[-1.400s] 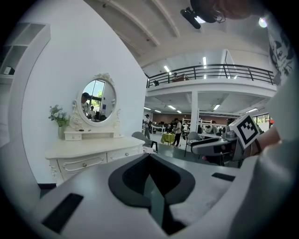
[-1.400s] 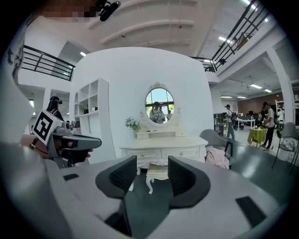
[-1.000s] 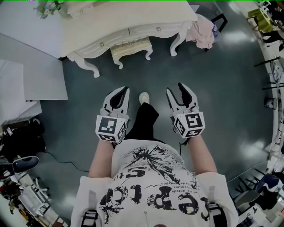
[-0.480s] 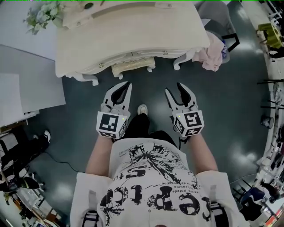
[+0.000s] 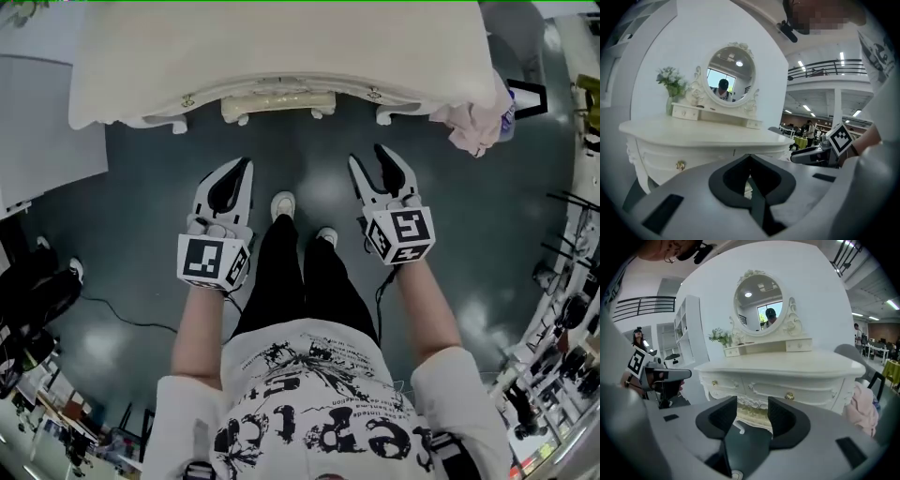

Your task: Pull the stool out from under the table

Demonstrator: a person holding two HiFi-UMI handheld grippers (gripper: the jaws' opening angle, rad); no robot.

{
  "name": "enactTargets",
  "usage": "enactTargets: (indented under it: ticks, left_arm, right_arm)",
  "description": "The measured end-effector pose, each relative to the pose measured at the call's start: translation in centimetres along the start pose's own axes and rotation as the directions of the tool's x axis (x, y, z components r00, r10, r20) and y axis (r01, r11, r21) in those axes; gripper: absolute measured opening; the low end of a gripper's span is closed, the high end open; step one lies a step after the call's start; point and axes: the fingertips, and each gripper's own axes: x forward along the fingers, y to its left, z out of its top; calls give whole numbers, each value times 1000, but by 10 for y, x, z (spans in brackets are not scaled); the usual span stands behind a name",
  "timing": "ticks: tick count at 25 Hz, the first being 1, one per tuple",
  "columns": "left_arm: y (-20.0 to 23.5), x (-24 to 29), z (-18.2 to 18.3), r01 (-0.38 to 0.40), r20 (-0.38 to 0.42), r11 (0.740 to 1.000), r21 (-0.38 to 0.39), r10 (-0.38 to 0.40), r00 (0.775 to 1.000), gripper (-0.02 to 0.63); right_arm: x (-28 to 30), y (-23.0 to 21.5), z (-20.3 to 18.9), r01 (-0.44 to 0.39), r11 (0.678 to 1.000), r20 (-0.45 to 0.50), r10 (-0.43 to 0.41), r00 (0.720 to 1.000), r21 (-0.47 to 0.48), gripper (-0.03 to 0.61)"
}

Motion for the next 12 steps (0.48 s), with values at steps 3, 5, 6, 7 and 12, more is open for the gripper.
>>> enactTargets:
  ticks: [3,5,6,7,12]
  left_arm:
    - [7,7,-51,-56,-16,997,-45,56,998,16]
    - [7,12,-89,-65,-35,996,-58,63,997,17]
    - [6,15,-107,-59,-43,997,-54,57,997,17]
    - [6,18,-125,-53,-48,998,-46,50,998,17]
    - [17,37,-208,-59,-58,997,-51,56,997,17]
  right_arm:
    - [32,-6,-42,-33,999,-29,33,999,-9,207]
    - [51,-6,-79,-55,998,-62,54,997,-22,207]
    - [60,-6,-98,-63,998,-76,61,995,-28,207]
    - [69,-7,-117,-67,997,-88,64,994,-33,207]
    - [117,-29,-204,-16,999,-115,11,993,-46,207]
